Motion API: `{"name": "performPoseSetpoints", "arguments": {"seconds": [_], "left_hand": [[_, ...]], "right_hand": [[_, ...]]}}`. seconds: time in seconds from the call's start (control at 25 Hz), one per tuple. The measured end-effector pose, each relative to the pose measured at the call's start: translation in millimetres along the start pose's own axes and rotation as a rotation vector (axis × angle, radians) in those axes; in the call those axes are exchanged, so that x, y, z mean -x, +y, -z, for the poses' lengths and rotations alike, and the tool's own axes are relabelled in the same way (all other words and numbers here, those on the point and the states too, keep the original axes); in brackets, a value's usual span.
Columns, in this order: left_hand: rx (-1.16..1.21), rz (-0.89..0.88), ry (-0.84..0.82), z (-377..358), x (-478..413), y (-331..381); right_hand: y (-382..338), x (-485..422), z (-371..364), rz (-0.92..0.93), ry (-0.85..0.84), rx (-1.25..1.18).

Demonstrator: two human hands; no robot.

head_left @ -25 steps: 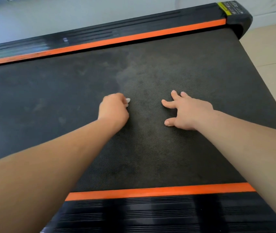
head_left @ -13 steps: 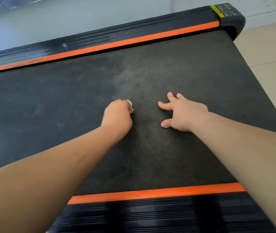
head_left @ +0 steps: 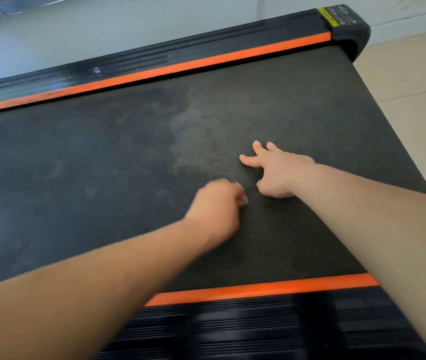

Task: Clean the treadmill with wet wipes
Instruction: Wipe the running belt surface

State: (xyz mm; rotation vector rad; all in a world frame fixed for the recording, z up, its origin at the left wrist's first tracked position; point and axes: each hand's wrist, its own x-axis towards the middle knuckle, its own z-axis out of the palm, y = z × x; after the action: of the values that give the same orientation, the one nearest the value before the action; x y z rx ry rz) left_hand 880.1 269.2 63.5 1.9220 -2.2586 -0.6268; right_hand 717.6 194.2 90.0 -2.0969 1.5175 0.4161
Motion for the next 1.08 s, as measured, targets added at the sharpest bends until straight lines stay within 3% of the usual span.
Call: {"name": "performPoseSetpoints", "arguments": {"seconds": [0.08,0.12,0.2,0.28,0.44,0.52,0.6,0.72,0.76,0.96,1.04,1.08], "left_hand": [[-0.004,-0.154,-0.076,-7,13,15],[-0.013,-0.132,-0.048,-3,7,7],[-0.01,0.041,0.064,6,-6,-14],[-0.056,0.171,0.072,2,-3,-15],[-0.123,-0.055,-0.124,-24,29,50],[-0.121,-0.155,-0.188,-21,42,50],[-0.158,-0.031,-0.143,-3,42,22],[-0.145,0.416,-0.014,12,50,-18],[-0.124,0.466,-0.016,9,54,-11],[-0.08,0.07,-0.24,-19,66,64],[-0.138,0.097,-0.143,-8,59,39],[-0.129,0.2,-0.082,-3,58,21]], "right_hand": [[2,1,-3,0.015,0.044,-0.024],[4,2,-4,0.023,0.076,-0.054],[11,8,-7,0.032,0.146,-0.115],[22,20,-15,0.027,0.191,-0.11],[43,44,-46,-0.014,0.236,-0.097],[45,55,-52,-0.003,0.223,-0.086],[44,66,-53,0.0,0.186,-0.079],[44,81,-54,-0.003,0.165,-0.056],[44,84,-55,0.007,0.17,-0.042],[46,91,-53,0.014,0.156,-0.056],[45,91,-52,0.016,0.156,-0.066],[45,90,-52,0.022,0.158,-0.064]]}}
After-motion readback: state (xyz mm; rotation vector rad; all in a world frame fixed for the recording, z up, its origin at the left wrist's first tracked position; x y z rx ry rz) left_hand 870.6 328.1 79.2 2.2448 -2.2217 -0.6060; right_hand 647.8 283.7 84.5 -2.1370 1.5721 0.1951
